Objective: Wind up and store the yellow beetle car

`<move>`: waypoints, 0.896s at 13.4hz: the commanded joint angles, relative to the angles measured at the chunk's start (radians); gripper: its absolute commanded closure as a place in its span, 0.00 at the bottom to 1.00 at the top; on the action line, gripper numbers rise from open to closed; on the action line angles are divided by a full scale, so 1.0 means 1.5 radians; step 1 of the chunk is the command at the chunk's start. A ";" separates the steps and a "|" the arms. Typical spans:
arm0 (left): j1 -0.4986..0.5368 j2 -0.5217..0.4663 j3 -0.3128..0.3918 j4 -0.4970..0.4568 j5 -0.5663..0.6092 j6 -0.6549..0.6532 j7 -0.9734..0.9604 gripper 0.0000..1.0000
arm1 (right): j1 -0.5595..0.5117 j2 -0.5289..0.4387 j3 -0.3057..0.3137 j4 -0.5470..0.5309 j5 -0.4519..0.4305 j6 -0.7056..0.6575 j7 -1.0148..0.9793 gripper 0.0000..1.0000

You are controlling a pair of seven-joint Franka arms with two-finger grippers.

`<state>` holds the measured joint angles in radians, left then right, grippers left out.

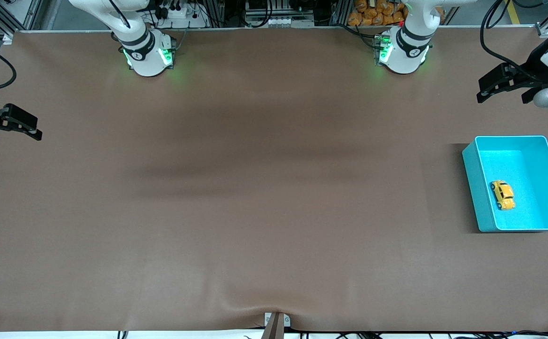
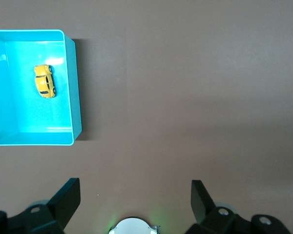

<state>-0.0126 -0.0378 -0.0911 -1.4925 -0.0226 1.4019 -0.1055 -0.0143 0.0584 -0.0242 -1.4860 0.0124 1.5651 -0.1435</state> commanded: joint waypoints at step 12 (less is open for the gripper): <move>0.000 0.002 -0.001 0.016 0.013 -0.018 -0.003 0.00 | 0.006 -0.008 0.000 -0.006 -0.007 0.001 0.004 0.00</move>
<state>-0.0118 -0.0378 -0.0890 -1.4923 -0.0205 1.4001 -0.1124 -0.0124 0.0584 -0.0221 -1.4861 0.0124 1.5652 -0.1435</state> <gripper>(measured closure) 0.000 0.000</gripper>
